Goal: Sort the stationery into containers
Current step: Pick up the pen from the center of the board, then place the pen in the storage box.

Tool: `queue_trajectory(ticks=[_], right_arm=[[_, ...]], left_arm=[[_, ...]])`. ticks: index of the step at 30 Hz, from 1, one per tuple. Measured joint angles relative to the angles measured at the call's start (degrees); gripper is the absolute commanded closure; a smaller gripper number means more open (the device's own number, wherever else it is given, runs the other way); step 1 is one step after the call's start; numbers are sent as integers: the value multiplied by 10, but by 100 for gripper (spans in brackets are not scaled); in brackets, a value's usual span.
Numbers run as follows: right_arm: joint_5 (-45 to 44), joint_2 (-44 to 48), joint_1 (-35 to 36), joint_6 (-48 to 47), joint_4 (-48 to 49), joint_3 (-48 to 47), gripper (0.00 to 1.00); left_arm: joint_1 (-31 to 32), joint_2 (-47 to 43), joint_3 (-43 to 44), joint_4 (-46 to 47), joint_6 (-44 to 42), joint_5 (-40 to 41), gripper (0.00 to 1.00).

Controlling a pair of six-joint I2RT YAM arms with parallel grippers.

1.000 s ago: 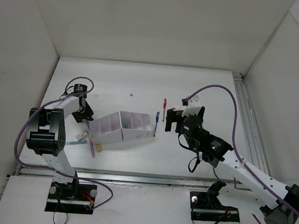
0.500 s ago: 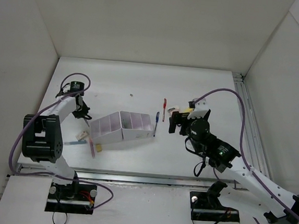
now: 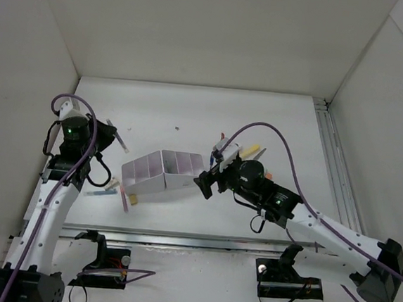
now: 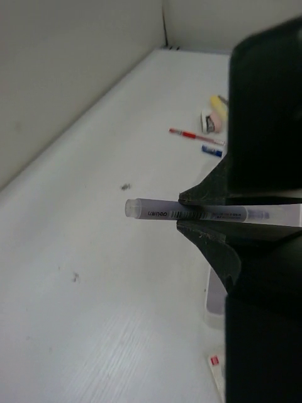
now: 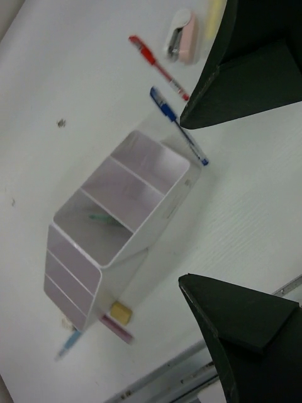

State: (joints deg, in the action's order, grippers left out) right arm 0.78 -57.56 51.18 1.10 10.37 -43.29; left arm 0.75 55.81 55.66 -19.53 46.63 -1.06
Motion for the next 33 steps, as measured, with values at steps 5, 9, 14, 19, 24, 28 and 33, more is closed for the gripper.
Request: queue_trajectory(ticks=[5,9,14,19,24,28,33], right_arm=[[56,-97,42,-27,74,-10,2],[62,-156,57,-14,155,-16,2],[26,-200,69,4,245,-29,2],[9,-209,73,18,295,-40,5],[9,-221,77,35,324,-52,12],[9,-235,80,46,330,-52,43],[13,-242,82,52,332,-52,66]], left_arm=[[69,-58,-42,51,46,-33,100],[122,-59,-59,93,61,-41,100],[186,-87,-121,160,66,-43,100],[247,-100,-138,195,59,-27,100],[292,-111,-153,232,52,8,100],[318,-115,-163,257,45,33,100],[329,-121,-177,284,43,53,100]])
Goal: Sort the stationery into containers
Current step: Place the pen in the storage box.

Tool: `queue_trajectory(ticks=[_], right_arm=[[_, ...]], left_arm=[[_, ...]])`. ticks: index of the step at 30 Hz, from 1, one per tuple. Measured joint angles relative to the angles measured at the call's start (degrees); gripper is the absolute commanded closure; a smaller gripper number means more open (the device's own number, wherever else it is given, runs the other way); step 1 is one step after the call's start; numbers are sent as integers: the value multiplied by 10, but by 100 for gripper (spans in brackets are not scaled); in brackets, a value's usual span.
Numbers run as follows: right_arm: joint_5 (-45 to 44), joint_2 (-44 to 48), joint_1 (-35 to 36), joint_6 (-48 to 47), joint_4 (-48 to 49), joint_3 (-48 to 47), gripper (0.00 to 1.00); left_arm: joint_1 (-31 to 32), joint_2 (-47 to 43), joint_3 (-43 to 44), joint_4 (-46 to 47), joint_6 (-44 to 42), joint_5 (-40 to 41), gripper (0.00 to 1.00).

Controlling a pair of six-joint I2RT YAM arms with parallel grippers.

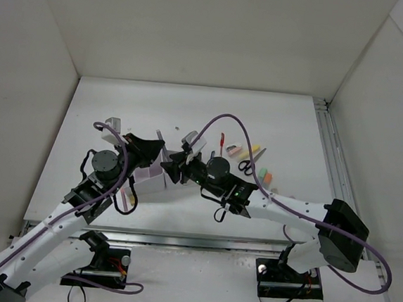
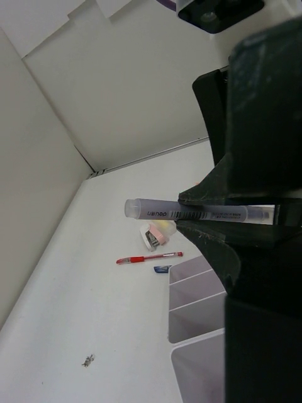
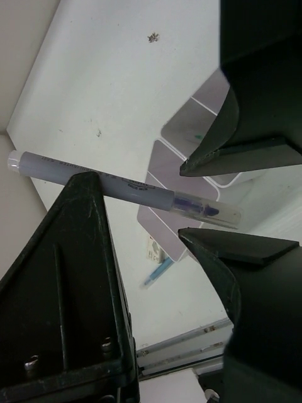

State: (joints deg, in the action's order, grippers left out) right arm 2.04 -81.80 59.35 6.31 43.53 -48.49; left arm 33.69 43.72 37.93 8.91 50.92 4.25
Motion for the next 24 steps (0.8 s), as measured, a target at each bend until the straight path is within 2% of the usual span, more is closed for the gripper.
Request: queue_trajectory(ticks=[1,4,6,8,9,11,12,13,16,18,22,24], right_arm=[[1,0,0,0,0,0,78],[-1,0,0,-1,1,0,100],[-8,0,-5,0,4,0,100],[-12,0,-3,-5,5,0,100],[-12,0,-3,-8,4,0,100],[-12,0,-2,-19,2,0,100],[-12,2,-1,-28,-7,0,100],[-12,4,-1,-36,-24,-3,100],[9,4,-10,-78,-173,-69,100],[14,-2,-30,-120,-296,-146,100],[7,-19,-65,-238,-525,-293,99],[6,-34,-69,-298,-646,-351,100]], left_arm=[[0,-2,-3,5,0,3,100],[1,-6,-5,14,-4,6,100],[1,-8,-5,19,-9,6,100],[1,-7,-5,22,-15,4,78],[1,-7,-5,21,-19,4,76],[1,-5,-5,20,-28,1,54],[1,-5,-4,14,-31,0,17],[1,-5,-1,4,-39,0,3],[1,-12,19,-54,-49,9,1],[1,-28,38,-109,-53,29,1],[2,-94,64,-238,-52,108,1],[2,-142,71,-331,-33,161,0]])
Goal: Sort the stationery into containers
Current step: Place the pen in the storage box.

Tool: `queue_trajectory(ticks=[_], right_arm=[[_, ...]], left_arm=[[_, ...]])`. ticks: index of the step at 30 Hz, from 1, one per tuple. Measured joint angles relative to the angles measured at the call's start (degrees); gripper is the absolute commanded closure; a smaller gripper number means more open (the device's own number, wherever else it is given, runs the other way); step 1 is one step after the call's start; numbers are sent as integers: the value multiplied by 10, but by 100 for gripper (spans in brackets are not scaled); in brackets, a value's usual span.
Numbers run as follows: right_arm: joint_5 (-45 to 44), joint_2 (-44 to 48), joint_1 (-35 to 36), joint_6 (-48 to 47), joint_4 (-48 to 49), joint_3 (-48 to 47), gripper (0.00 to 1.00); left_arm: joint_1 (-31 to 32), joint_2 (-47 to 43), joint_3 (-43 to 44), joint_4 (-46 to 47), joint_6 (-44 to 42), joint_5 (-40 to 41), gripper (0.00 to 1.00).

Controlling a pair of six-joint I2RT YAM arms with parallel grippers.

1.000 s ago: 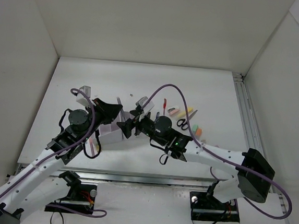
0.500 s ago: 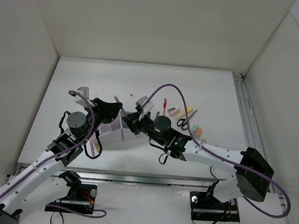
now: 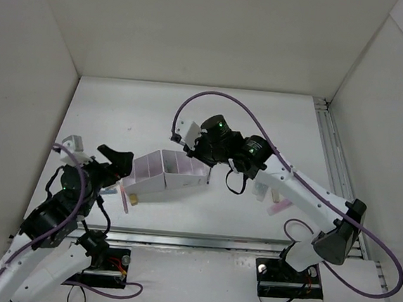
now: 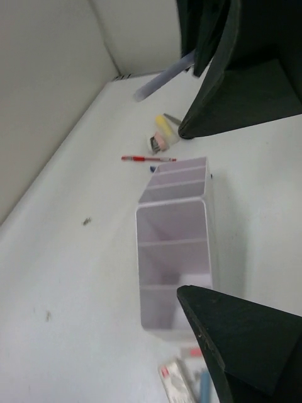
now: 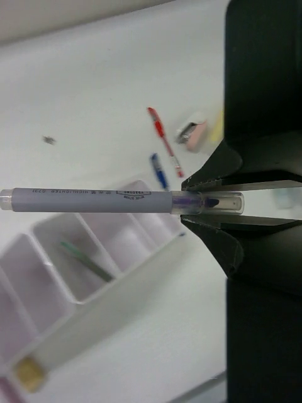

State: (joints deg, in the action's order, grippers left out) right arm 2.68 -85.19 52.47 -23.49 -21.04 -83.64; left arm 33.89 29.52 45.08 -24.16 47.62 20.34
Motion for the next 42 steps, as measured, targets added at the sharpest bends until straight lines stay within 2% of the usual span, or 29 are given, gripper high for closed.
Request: queue_trajectory(ticks=[4,7,12,17,21,28,32,34,35,37,38,40,41,42], right_arm=[[-1,-61,1,-76,-180,-98,100],[-19,-143,4,-108,-294,-195,100],[-80,-287,19,-129,-394,-338,100],[-122,-381,39,-140,-446,-410,100],[-130,-400,52,-148,-457,-428,100],[-145,-423,74,-164,-463,-469,91],[-163,-453,84,-170,-463,-494,71],[-173,-462,89,-173,-454,-497,69],[-181,-463,92,-173,-447,-495,59],[-197,-463,96,-174,-431,-491,55],[-203,-462,99,-174,-423,-490,44],[-206,-460,100,-173,-409,-486,37],[-206,-456,102,-175,-402,-481,12],[-206,-451,103,-171,-397,-477,2]], left_arm=[[0,-57,19,-148,59,80,1],[0,-57,25,-252,119,119,1],[0,-32,19,-338,171,139,0],[0,-23,8,-358,189,144,1],[0,-4,-2,-357,190,142,0],[-10,36,-11,-340,188,130,0],[-87,49,-30,-297,151,78,0],[-144,54,-46,-269,123,30,0],[-177,58,-56,-257,106,5,1],[-238,64,-73,-238,77,-51,1],[-258,66,-80,-231,67,-69,0],[-281,67,-94,-219,51,-101,1],[-285,66,-101,-216,47,-114,2],[-287,63,-105,-214,43,-125,3]])
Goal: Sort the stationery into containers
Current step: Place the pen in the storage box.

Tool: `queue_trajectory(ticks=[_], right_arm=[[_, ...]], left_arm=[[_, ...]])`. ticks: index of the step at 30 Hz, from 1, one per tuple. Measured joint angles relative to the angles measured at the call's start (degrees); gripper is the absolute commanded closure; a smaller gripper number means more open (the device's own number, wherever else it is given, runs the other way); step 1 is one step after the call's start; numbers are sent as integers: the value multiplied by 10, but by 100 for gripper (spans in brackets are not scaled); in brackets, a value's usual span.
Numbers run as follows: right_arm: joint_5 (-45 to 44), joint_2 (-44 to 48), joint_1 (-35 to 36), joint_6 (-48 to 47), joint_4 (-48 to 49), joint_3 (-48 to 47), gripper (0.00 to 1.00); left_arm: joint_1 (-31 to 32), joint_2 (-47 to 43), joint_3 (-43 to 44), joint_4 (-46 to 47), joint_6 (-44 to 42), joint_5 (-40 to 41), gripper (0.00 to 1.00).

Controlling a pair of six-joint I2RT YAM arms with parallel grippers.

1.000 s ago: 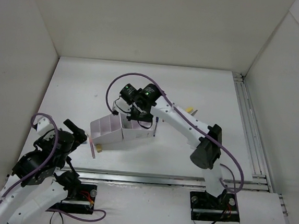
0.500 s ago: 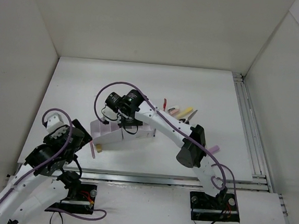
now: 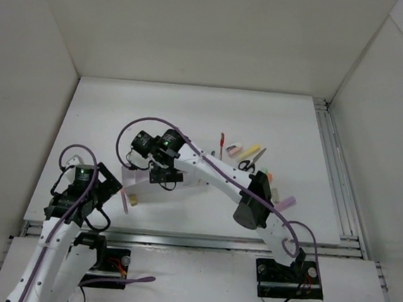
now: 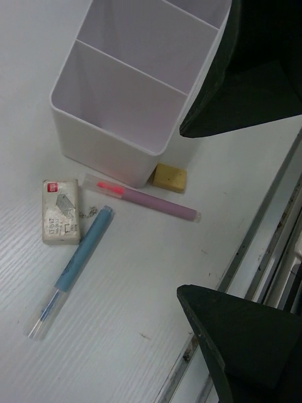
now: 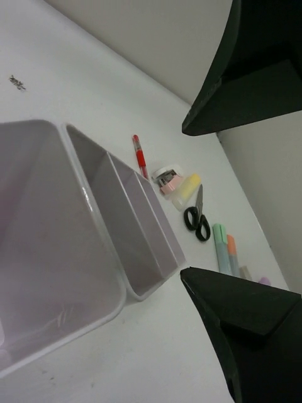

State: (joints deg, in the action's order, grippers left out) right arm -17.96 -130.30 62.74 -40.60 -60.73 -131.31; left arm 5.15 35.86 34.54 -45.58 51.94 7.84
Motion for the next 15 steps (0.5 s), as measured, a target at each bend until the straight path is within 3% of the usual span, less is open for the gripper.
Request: queue_trajectory(ticks=[8,15], right_arm=[[-12,143,4,22,92,104,2],[-40,333,-30,127,217,228,2]], left_arm=[[-4,-27,-30,19,-8,-38,11],[-4,-48,-115,31,-5,-57,21]])
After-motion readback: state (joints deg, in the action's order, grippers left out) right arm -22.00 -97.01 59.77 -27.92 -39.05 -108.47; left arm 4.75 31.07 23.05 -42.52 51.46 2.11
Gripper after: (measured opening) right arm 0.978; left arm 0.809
